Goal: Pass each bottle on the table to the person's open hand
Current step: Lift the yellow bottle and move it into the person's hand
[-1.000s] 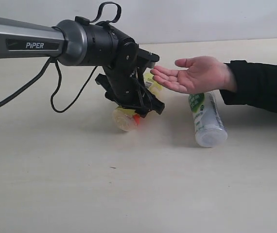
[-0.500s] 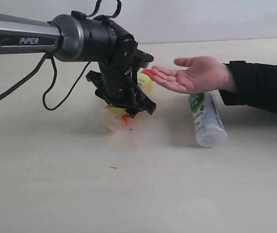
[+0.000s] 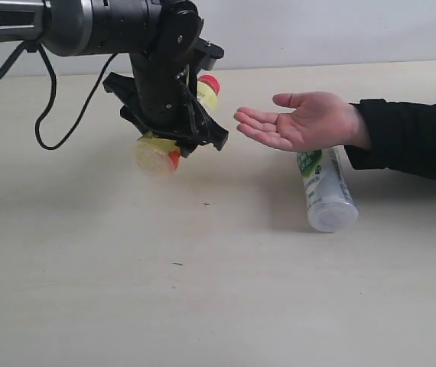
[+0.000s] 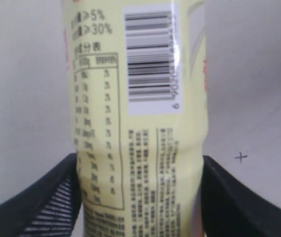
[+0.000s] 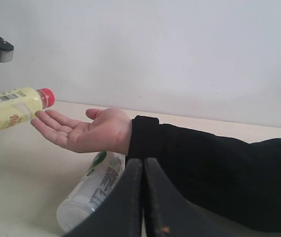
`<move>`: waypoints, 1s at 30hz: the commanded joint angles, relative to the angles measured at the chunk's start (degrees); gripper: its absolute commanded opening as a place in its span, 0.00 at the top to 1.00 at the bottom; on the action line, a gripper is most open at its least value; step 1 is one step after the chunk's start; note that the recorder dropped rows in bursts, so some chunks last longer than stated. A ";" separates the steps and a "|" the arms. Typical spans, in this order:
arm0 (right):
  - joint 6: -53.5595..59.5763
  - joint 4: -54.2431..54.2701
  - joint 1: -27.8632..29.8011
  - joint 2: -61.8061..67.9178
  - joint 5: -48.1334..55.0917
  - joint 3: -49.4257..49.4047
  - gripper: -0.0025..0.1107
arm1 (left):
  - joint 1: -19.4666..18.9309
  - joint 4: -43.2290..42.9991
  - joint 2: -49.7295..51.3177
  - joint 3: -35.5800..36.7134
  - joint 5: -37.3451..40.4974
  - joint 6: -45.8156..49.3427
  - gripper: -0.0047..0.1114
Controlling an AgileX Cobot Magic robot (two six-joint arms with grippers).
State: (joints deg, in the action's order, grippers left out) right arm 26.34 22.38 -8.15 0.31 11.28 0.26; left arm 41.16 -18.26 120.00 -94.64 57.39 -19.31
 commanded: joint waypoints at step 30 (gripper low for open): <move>-0.03 0.10 -0.18 -0.31 -0.17 -0.26 0.98 | 6.94 2.63 -8.28 -0.17 -9.66 -6.96 0.96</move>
State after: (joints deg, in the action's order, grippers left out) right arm 26.34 22.38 -8.15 0.31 11.28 0.26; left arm 47.25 -17.13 112.51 -94.64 51.36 -25.57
